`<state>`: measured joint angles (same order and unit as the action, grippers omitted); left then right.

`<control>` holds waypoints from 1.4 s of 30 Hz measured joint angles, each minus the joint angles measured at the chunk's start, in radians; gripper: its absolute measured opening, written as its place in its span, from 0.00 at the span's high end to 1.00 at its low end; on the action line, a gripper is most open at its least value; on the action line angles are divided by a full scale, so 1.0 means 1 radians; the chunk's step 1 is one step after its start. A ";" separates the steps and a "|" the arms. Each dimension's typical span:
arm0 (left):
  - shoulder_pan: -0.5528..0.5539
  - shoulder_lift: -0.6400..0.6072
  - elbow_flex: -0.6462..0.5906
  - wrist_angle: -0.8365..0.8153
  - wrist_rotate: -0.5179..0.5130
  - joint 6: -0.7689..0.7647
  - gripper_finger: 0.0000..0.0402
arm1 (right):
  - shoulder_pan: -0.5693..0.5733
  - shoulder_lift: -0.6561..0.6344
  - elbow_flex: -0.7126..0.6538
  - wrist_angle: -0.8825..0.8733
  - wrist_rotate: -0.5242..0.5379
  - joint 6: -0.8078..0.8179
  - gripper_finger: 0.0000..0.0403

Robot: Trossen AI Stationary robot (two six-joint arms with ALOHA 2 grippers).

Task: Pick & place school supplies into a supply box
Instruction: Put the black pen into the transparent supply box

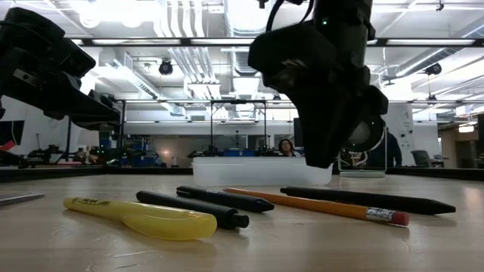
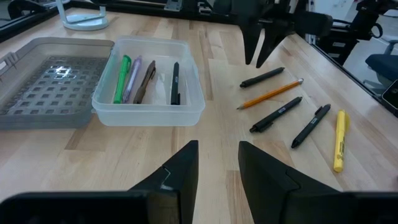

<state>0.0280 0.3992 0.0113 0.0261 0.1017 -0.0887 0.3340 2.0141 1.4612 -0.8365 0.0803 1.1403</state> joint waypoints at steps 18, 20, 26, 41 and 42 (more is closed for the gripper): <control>0.000 0.000 0.000 0.000 0.000 0.000 0.75 | -0.005 -0.001 0.001 0.017 0.035 -0.045 0.82; 0.000 0.000 0.000 0.000 0.000 0.000 0.75 | -0.005 -0.001 -0.001 0.017 0.039 -0.048 0.81; 0.000 0.000 0.000 0.000 0.000 0.000 0.75 | -0.005 -0.001 -0.006 0.017 0.053 -0.036 0.81; 0.000 0.000 0.000 0.000 0.000 0.000 0.75 | 0.007 -0.001 -0.010 0.014 0.051 -0.026 0.81; 0.000 0.000 0.000 0.000 0.000 0.000 0.75 | 0.007 -0.001 -0.010 0.014 0.051 -0.020 0.81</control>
<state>0.0277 0.3990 0.0113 0.0259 0.1017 -0.0887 0.3414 2.0132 1.4508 -0.8223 0.1314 1.1204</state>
